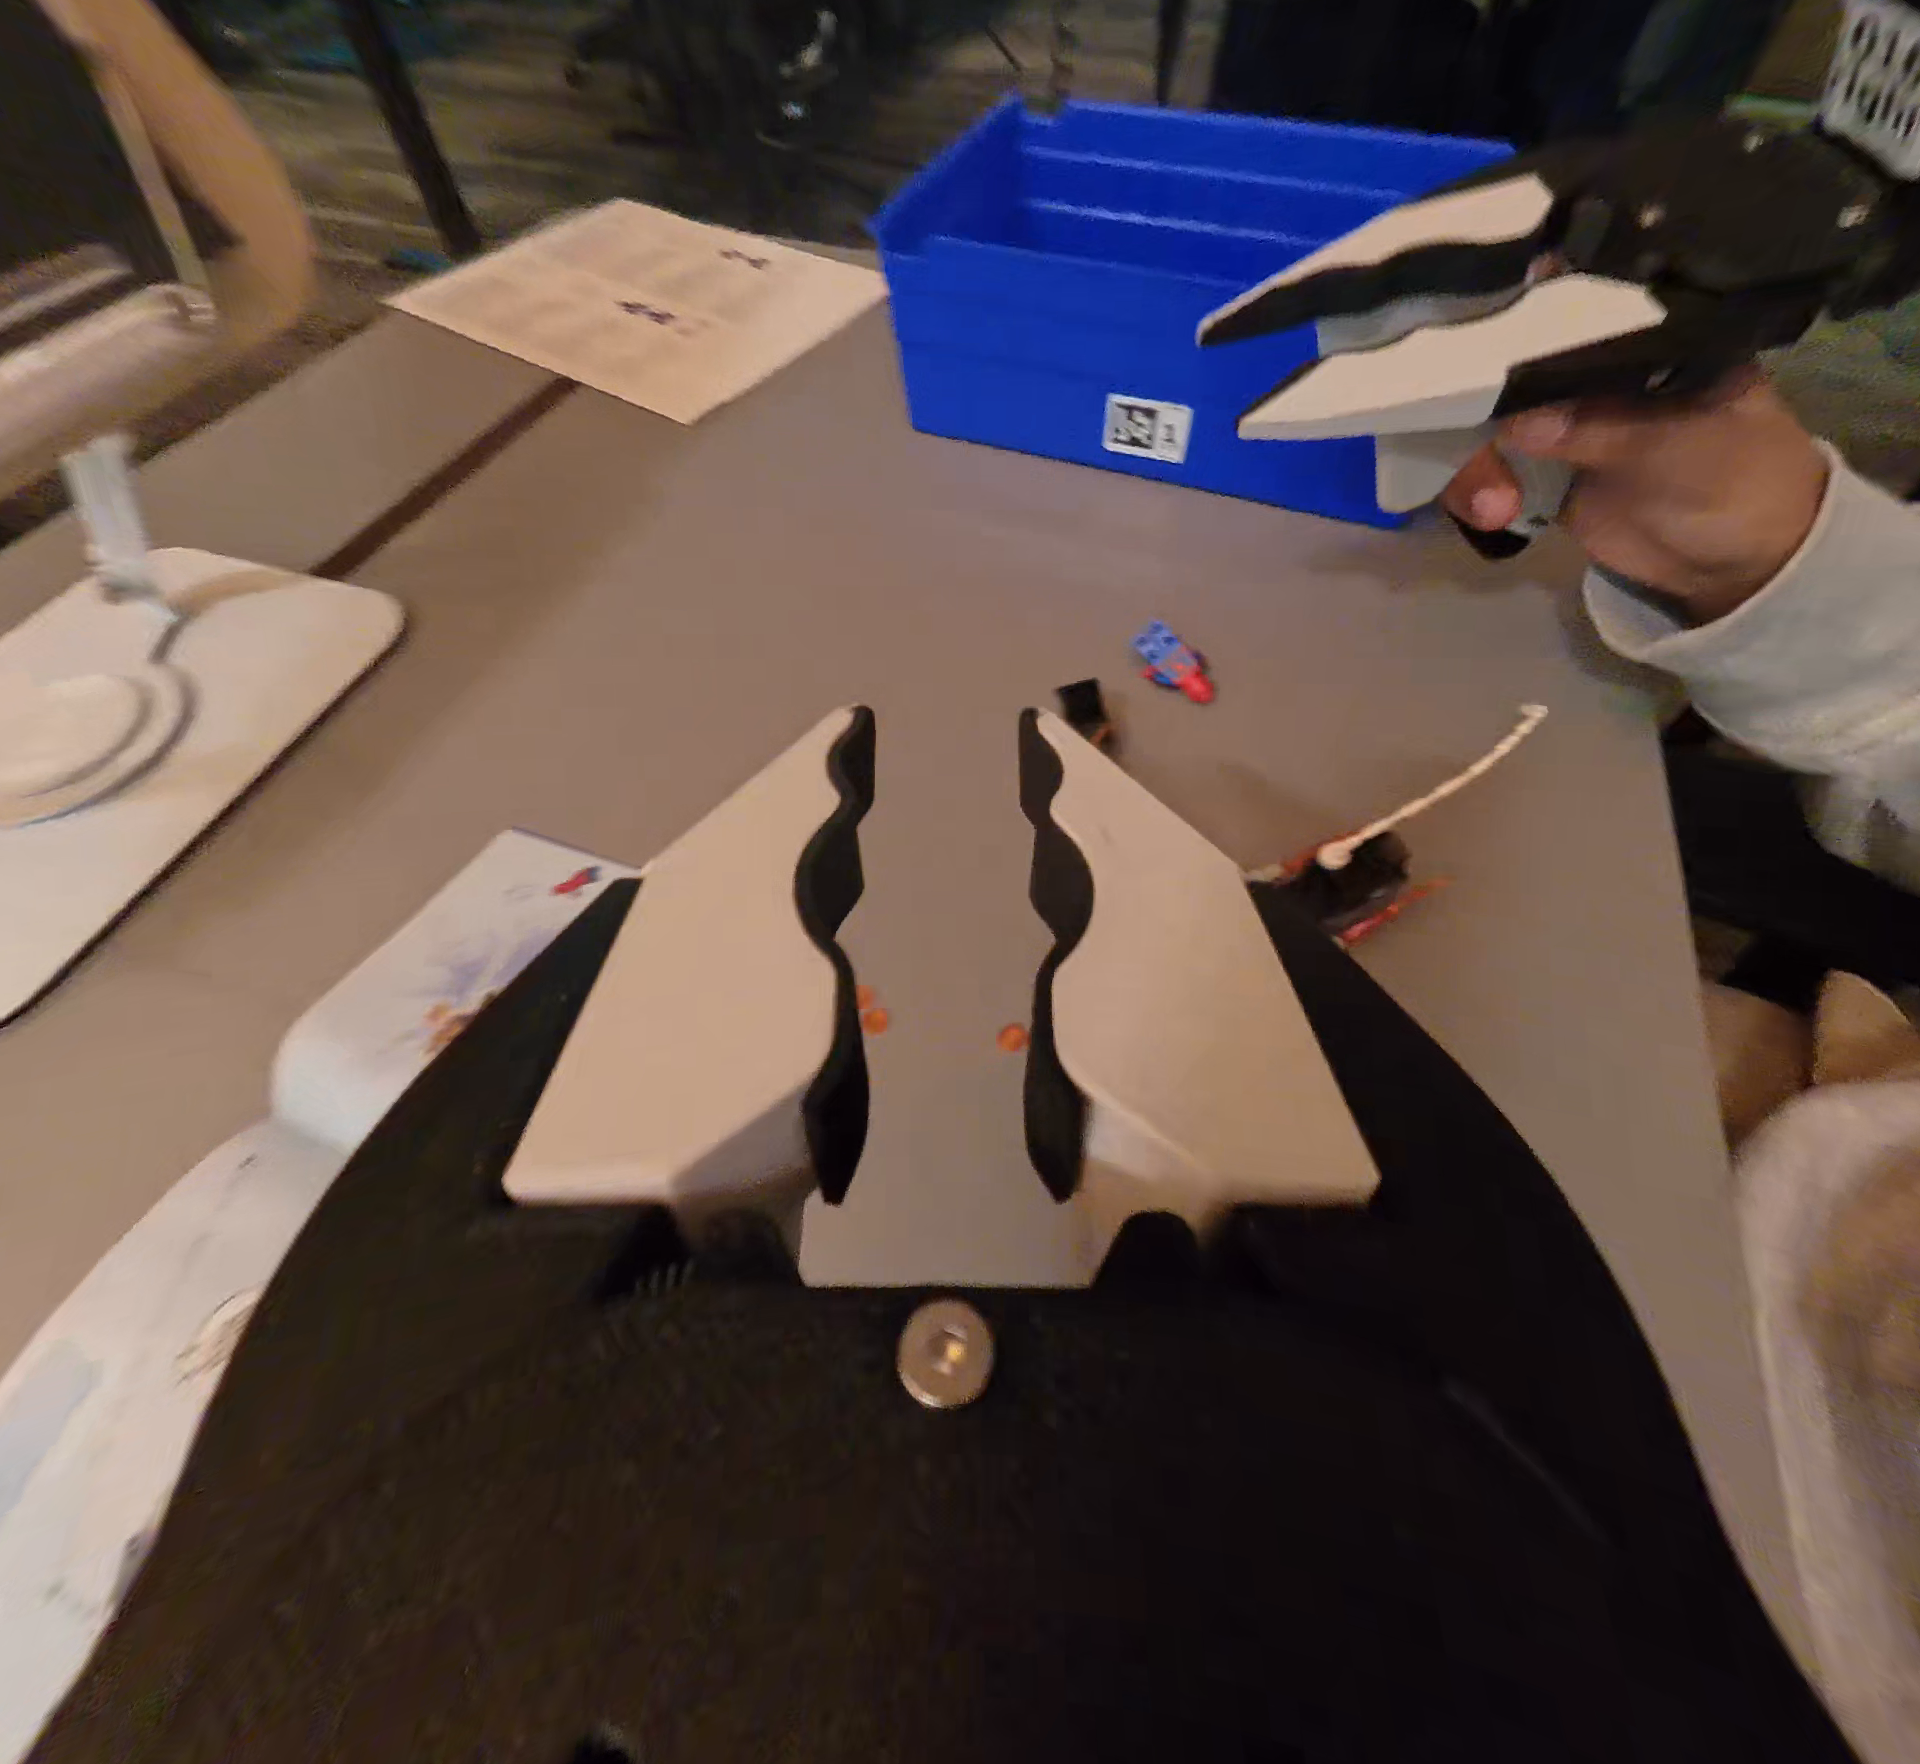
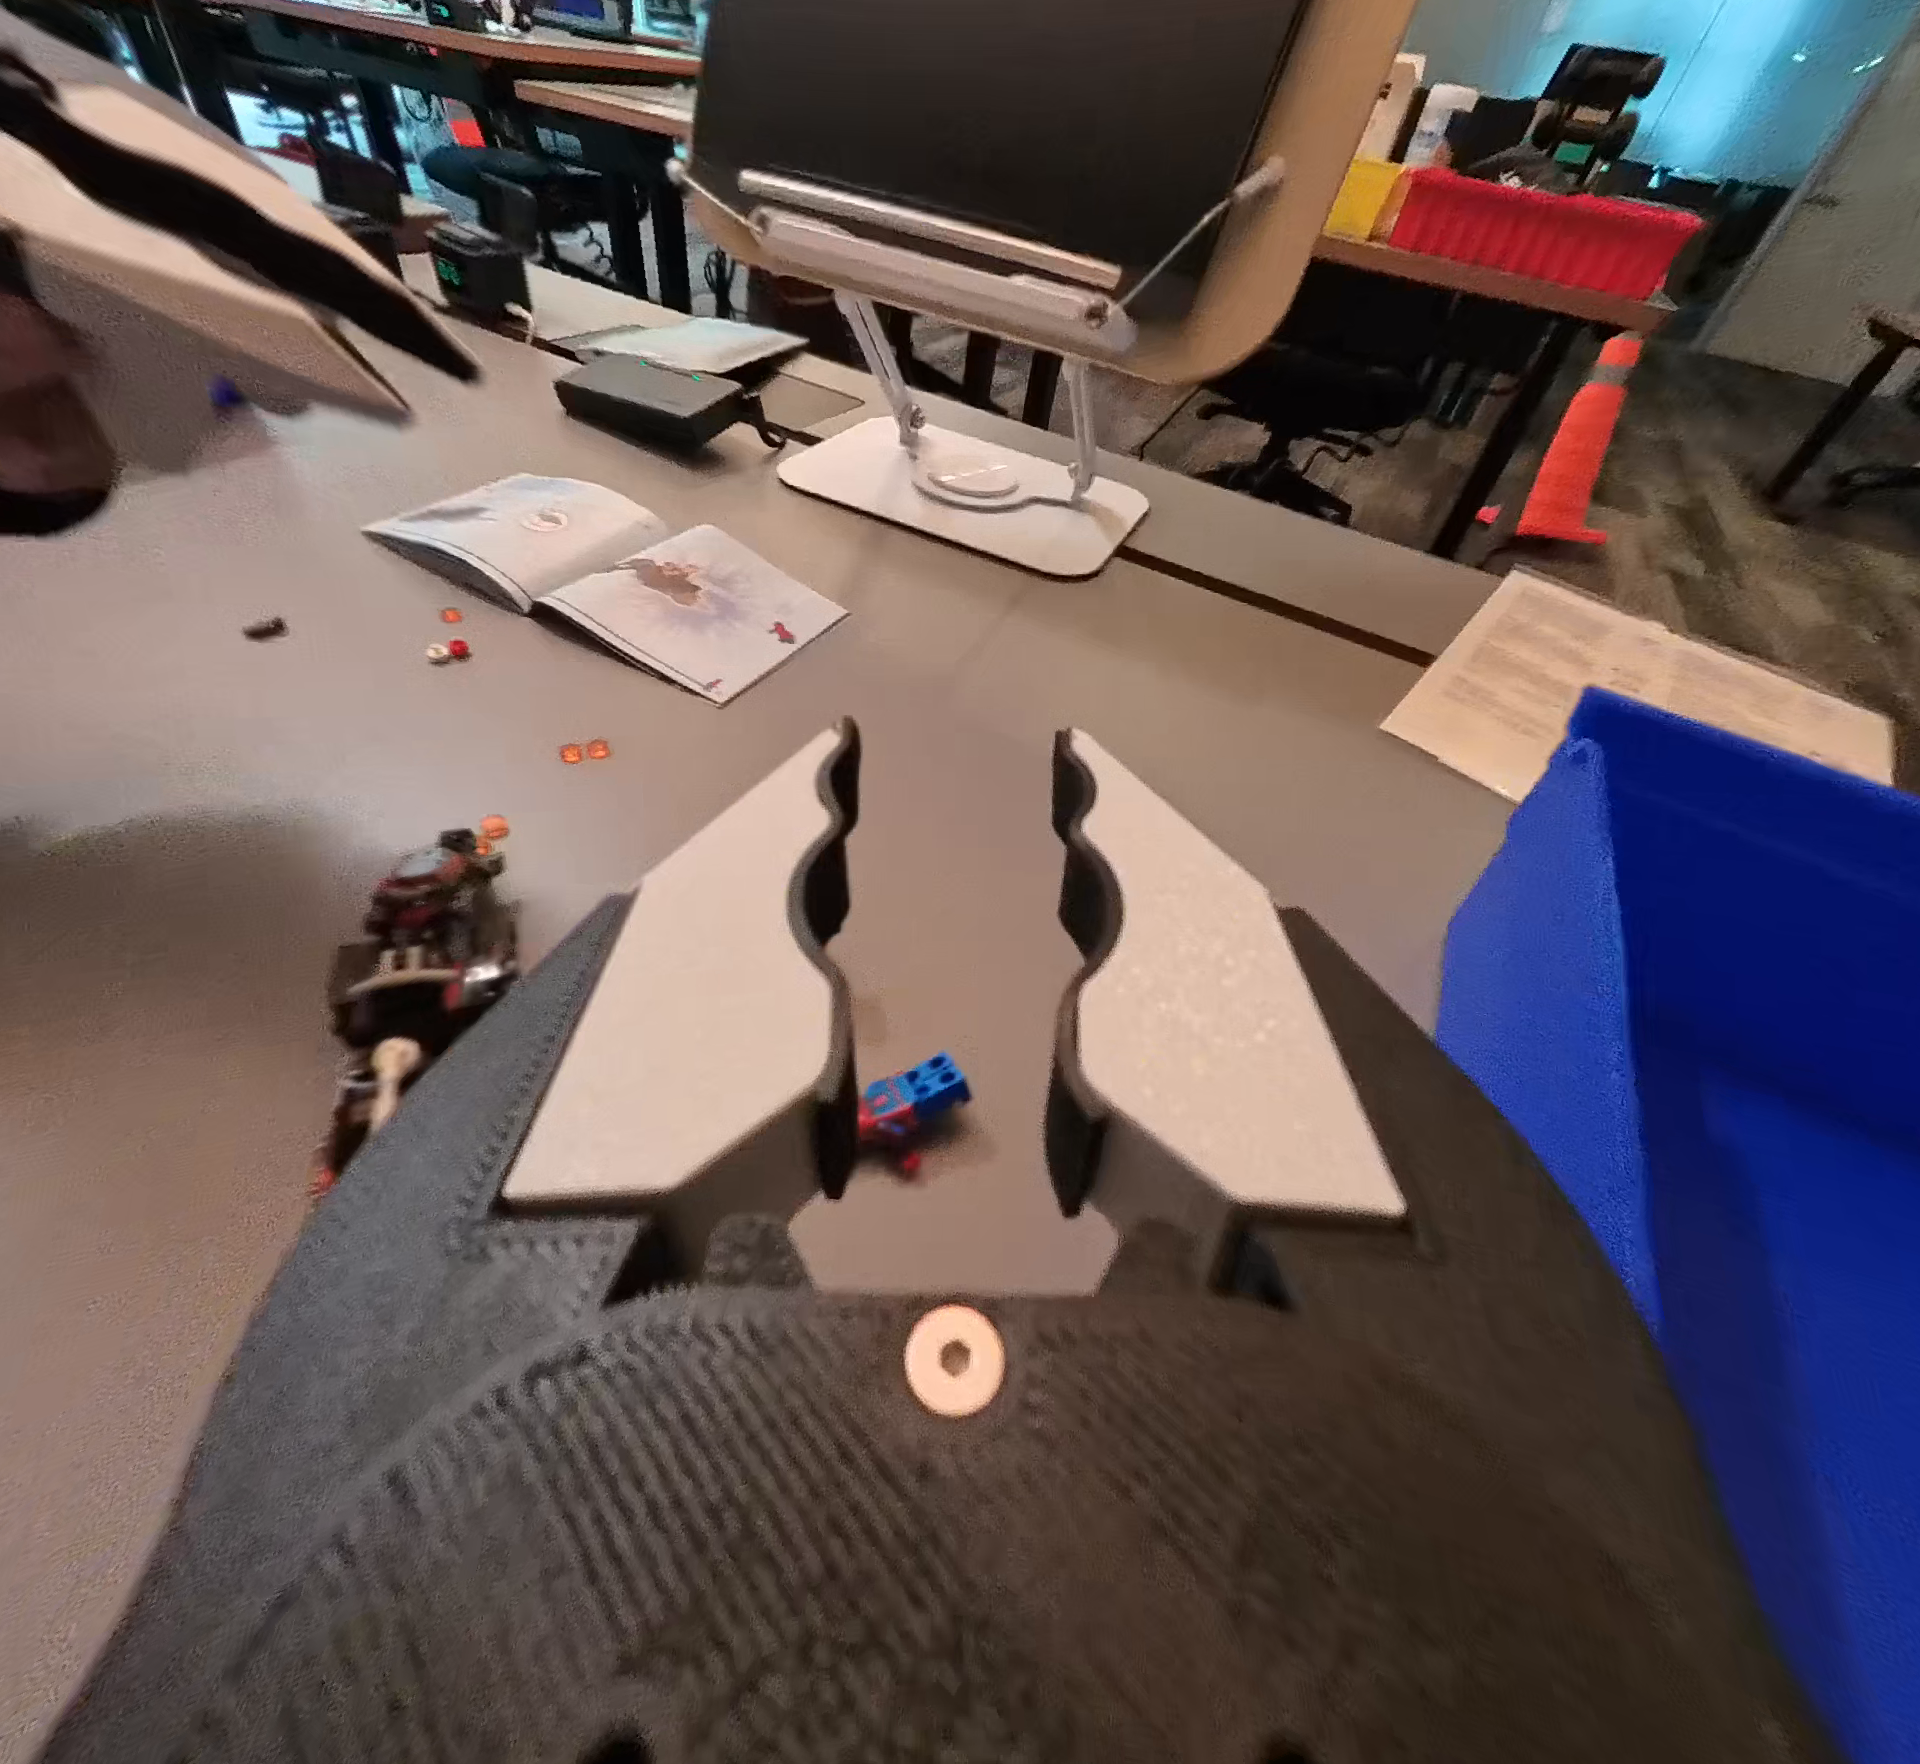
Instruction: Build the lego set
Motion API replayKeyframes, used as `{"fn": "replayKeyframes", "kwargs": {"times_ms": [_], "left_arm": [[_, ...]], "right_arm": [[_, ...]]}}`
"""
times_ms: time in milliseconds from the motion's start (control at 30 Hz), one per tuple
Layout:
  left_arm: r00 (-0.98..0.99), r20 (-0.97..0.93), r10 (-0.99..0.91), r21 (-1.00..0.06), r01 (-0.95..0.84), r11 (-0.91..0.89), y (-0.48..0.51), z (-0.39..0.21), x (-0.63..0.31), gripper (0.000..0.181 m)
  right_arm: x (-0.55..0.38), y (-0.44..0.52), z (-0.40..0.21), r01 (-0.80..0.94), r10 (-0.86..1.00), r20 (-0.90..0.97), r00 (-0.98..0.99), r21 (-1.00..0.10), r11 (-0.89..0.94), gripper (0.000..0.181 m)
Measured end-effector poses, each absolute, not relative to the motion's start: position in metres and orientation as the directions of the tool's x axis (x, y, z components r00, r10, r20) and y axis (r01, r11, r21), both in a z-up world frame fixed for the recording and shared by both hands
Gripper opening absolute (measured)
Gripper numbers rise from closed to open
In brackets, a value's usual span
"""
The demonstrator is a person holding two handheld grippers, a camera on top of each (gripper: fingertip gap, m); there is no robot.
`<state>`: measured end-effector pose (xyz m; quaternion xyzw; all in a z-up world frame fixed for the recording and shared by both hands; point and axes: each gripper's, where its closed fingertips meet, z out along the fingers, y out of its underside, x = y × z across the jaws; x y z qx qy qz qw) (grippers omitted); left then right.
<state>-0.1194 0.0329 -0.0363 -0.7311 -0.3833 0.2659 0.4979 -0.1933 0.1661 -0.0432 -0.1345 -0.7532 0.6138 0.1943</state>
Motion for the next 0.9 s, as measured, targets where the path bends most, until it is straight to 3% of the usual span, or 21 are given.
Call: {"fn": "replayKeyframes", "kwargs": {"times_ms": [333, 467, 567, 700, 900], "left_arm": [[0.166, -0.089, 0.982, -0.925, 0.351, -0.143, -0.147, -0.050, -0.112, 0.038], [0.248, 0.095, 0.964, -0.936, 0.353, 0.001, -0.144, -0.067, -0.112, 0.043], [0.218, 0.109, 0.970, -0.913, 0.409, 0.011, -0.151, -0.076, -0.108, 0.052], [0.190, 0.090, 0.978, -0.953, 0.301, 0.029, -0.157, -0.057, -0.103, 0.040], [0.207, 0.189, 0.960, -0.953, 0.274, 0.129, -0.158, -0.051, -0.099, 0.036]], "right_arm": [[-0.207, 0.158, -0.071, -0.092, 0.371, 0.146, -0.917, -0.983, 0.160, 0.023], [-0.212, 0.159, -0.082, -0.048, 0.392, 0.121, -0.912, -0.981, 0.190, 0.024], [-0.214, 0.161, -0.089, -0.016, 0.402, 0.101, -0.910, -0.978, 0.210, 0.026], [-0.218, 0.166, -0.083, -0.008, 0.427, 0.082, -0.901, -0.985, 0.172, 0.026], [-0.223, 0.177, -0.072, 0.071, 0.436, -0.044, -0.899, -0.996, 0.046, 0.027]]}}
